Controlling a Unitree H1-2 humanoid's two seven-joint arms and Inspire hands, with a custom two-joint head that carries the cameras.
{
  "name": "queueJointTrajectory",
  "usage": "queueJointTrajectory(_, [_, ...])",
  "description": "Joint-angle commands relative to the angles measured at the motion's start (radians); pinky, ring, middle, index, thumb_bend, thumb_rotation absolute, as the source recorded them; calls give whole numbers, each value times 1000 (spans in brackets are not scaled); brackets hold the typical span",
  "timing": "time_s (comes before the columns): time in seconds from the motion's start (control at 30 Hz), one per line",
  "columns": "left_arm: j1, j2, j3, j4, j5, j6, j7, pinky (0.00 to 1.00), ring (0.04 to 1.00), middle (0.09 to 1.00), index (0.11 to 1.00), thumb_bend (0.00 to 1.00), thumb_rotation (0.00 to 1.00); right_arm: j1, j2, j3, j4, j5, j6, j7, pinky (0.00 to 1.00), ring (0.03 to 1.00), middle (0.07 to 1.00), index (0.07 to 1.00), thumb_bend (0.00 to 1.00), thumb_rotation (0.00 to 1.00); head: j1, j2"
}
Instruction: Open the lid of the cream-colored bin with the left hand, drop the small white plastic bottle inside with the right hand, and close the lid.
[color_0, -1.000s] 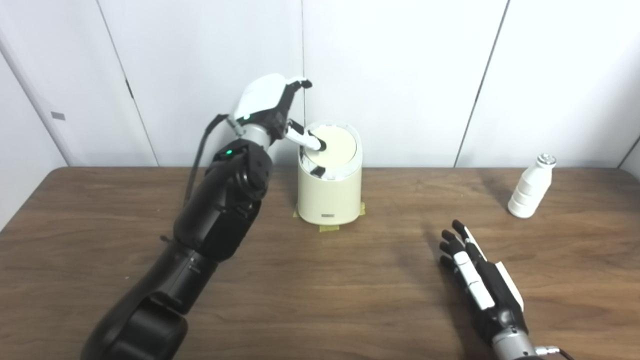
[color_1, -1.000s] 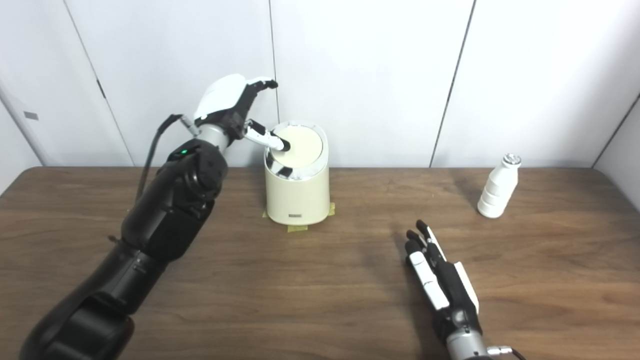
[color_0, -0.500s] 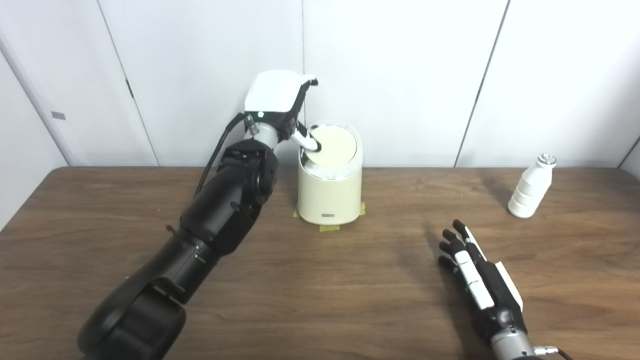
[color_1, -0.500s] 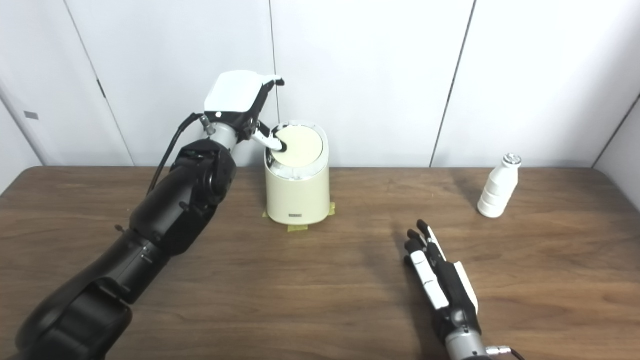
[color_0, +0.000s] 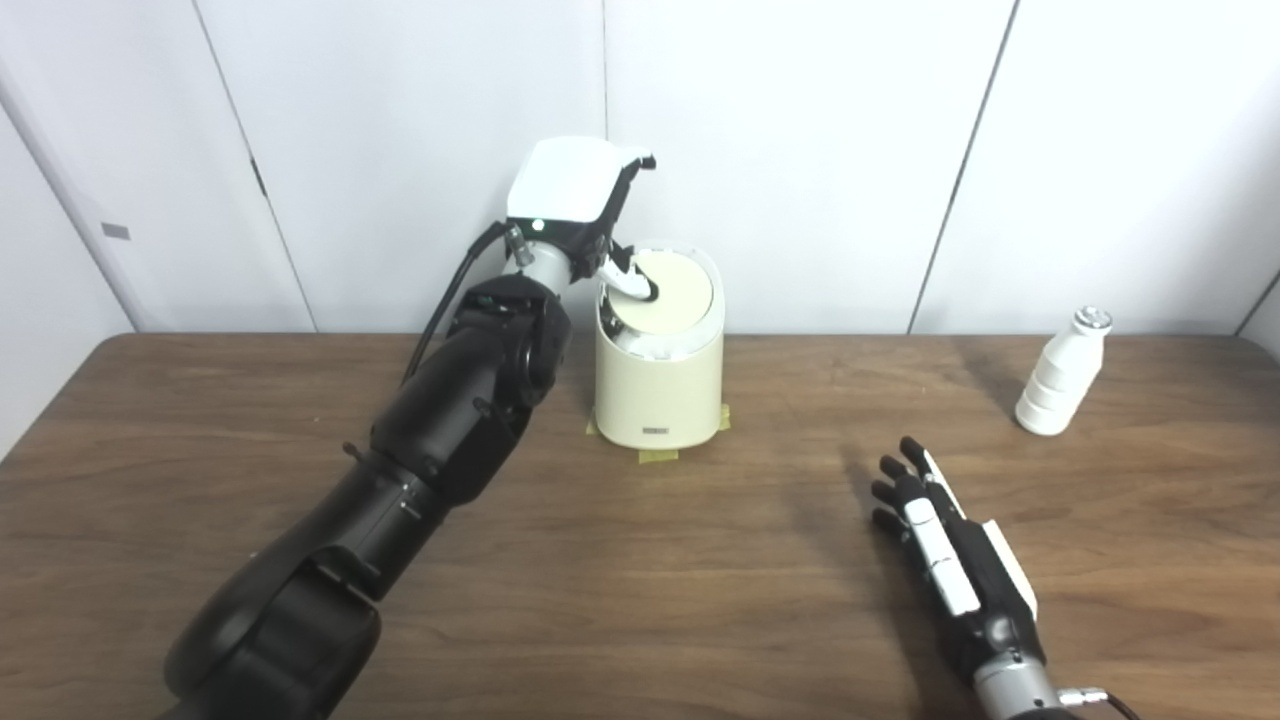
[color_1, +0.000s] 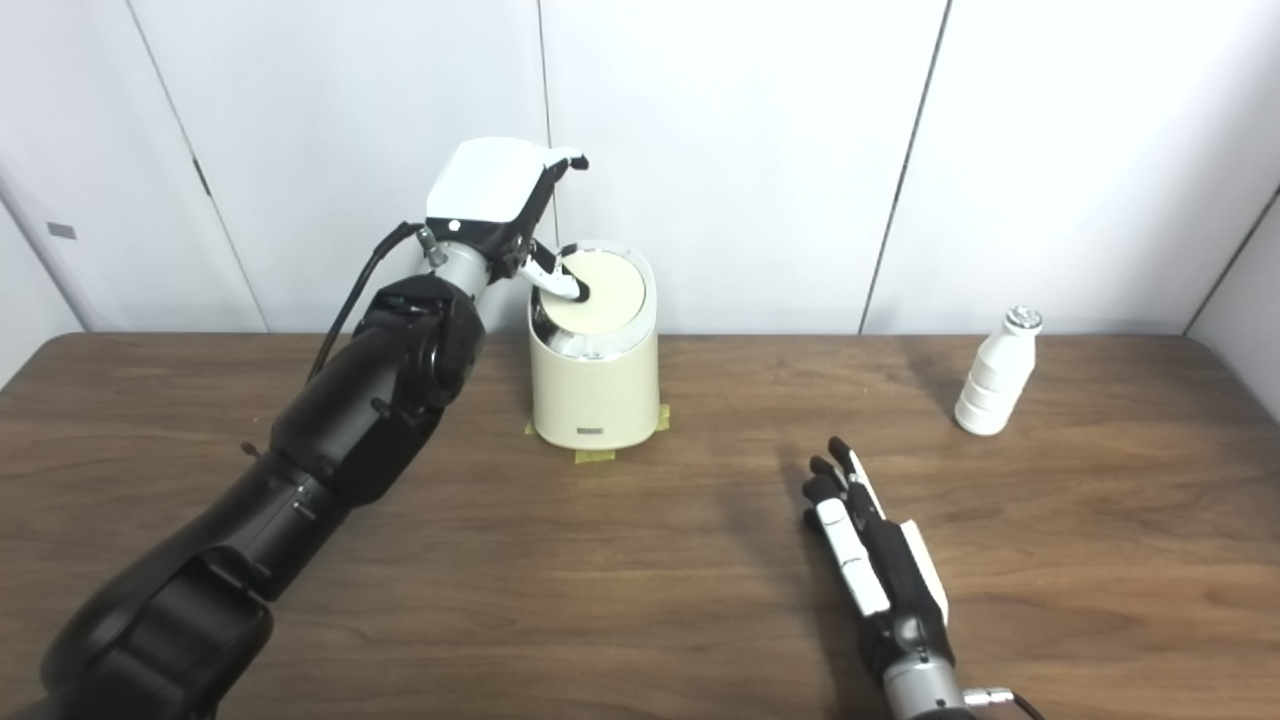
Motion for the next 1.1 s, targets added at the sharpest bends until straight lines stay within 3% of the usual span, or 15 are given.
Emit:
queueJointTrajectory(0.0, [-78,-2,9,-16,21,-4,24,748,832,845,867,1000,221,-34,-1,3,-7,-1,-44,0,877,916,944,983,563,879,-1,1])
queueJointTrajectory(0.6, [-80,4,0,-20,47,-5,7,750,827,840,863,1000,126,-40,17,-7,-3,9,-52,-12,857,907,928,976,530,852,-2,12])
queueJointTrajectory(0.9, [-86,14,-34,-13,96,-9,-9,732,832,844,874,1000,95,-37,14,-5,-18,13,-44,-13,865,911,930,972,544,857,-2,15])
queueJointTrajectory(1.07, [-76,8,-24,0,71,-34,-8,755,845,856,881,1000,70,-40,17,-7,-21,17,-38,-15,876,914,933,974,552,850,-6,16])
